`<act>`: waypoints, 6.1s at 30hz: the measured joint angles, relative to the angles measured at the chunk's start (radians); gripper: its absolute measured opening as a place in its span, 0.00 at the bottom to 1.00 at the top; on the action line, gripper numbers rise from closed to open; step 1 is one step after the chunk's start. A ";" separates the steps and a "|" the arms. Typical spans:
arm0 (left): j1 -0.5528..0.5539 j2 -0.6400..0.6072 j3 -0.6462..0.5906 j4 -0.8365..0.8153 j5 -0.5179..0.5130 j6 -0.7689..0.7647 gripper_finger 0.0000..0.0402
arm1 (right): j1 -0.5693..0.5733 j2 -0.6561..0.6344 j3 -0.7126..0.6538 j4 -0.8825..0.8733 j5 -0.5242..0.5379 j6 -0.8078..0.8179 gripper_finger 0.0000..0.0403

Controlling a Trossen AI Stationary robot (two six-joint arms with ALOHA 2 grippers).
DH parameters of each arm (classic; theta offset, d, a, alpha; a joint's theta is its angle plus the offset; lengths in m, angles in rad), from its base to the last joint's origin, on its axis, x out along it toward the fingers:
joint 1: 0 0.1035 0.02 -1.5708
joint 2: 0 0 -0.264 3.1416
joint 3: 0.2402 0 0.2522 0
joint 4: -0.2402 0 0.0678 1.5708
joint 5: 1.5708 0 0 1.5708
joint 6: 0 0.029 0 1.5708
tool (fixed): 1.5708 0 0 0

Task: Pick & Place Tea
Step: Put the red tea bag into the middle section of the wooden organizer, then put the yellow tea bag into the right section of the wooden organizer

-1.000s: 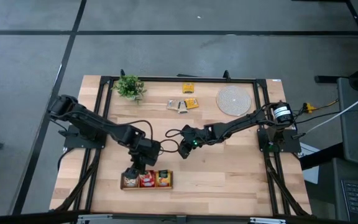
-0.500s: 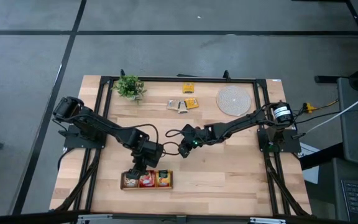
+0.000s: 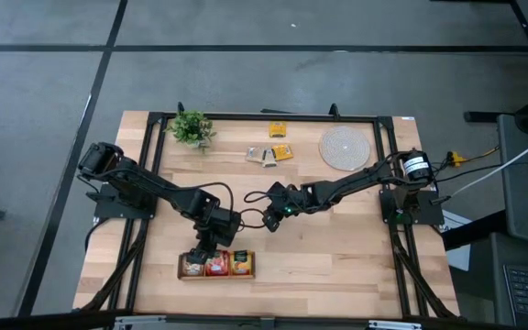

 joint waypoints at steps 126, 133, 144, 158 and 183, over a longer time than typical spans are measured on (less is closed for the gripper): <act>0.438 -0.544 -0.402 0.553 -0.600 0.036 0.10 | -0.660 0.438 0.797 -1.069 -0.321 -0.757 0.01; 0.435 -0.543 -0.402 0.529 -0.600 0.033 0.10 | -0.566 0.438 0.797 -1.081 -0.372 -0.761 0.01; 0.435 -0.544 -0.402 0.529 -0.600 0.033 0.10 | -0.386 0.437 0.796 -0.974 -0.459 -0.758 0.01; 0.434 -0.543 -0.402 0.530 -0.478 0.017 0.08 | -0.220 0.408 0.795 -0.789 -0.535 -0.711 0.01; 0.317 -0.418 -0.401 0.615 -0.468 0.081 0.00 | -0.111 -0.015 0.206 -0.388 -0.364 -0.512 0.01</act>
